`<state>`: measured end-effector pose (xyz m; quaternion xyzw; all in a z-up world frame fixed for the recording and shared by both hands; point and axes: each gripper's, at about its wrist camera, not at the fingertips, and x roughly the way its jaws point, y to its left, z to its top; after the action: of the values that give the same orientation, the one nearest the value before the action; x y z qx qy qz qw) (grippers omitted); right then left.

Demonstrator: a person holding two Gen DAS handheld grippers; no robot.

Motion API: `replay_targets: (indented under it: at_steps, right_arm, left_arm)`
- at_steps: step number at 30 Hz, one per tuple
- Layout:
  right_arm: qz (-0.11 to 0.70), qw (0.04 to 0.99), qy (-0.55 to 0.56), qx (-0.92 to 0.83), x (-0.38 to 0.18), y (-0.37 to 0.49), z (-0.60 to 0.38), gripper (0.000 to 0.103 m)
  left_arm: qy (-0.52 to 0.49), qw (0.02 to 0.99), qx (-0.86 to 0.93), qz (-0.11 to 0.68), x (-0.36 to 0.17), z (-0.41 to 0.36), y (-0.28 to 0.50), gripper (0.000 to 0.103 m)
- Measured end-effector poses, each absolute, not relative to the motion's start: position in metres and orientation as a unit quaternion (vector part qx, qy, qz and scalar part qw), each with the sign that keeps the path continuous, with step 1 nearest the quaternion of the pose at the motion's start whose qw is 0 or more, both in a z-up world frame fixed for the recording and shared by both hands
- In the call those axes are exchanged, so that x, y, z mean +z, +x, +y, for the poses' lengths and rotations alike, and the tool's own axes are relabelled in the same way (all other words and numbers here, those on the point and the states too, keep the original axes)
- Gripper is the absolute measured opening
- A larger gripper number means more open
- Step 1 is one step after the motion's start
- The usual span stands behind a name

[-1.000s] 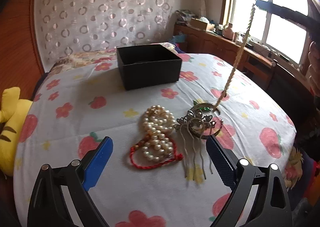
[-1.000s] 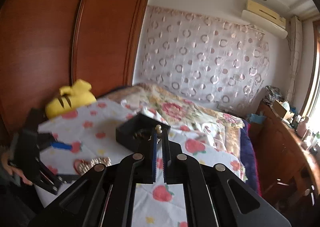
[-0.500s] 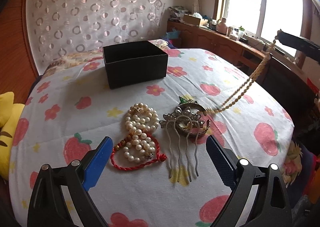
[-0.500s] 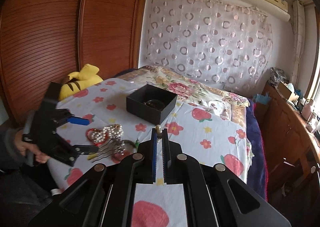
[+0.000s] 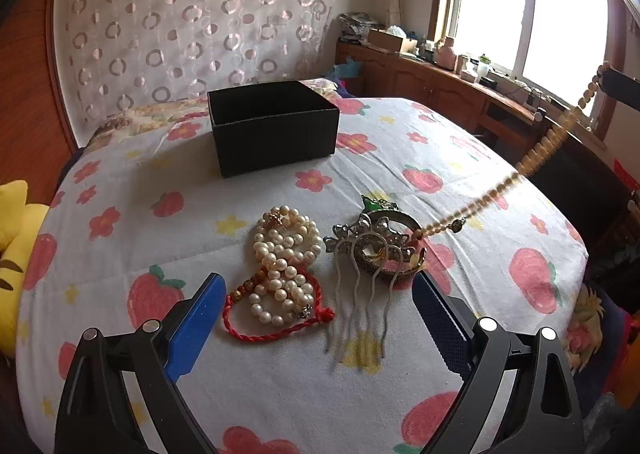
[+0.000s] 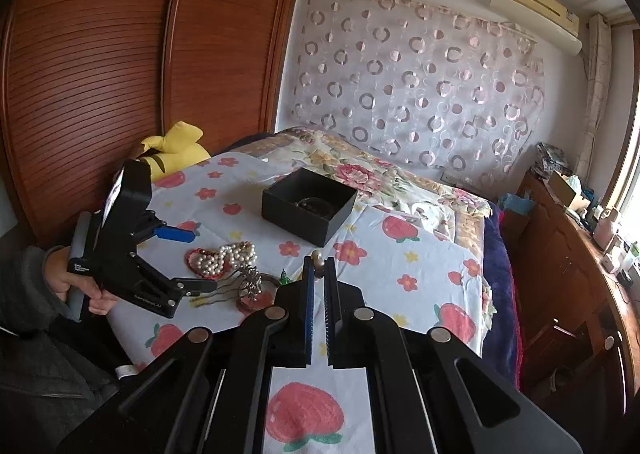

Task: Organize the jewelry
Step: 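Lift the beige necklace with the right gripper and carry it toward the black box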

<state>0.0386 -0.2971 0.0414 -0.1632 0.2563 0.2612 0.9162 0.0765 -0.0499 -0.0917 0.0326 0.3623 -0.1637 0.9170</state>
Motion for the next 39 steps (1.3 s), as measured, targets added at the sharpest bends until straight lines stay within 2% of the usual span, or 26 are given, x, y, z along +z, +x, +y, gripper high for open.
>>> replay_targets:
  at_steps: [12, 27, 37, 39]
  right_arm:
    - [0.207, 0.930, -0.177, 0.247, 0.079, 0.055, -0.273, 0.005]
    - [0.231, 0.927, -0.186, 0.231, 0.058, 0.067, -0.277, 0.005]
    - [0.244, 0.920, -0.187, 0.245, 0.049, 0.043, -0.291, 0.005]
    - [0.244, 0.921, -0.187, 0.239, 0.049, 0.038, -0.296, 0.005]
  left_arm:
    - [0.044, 0.913, -0.177, 0.365, -0.093, -0.062, 0.083, 0.091]
    - [0.137, 0.875, -0.235, 0.400, -0.113, -0.116, 0.108, 0.091]
    - [0.140, 0.880, -0.202, 0.407, -0.114, -0.121, 0.128, 0.090]
    - [0.133, 0.884, -0.185, 0.409, -0.116, -0.115, 0.133, 0.087]
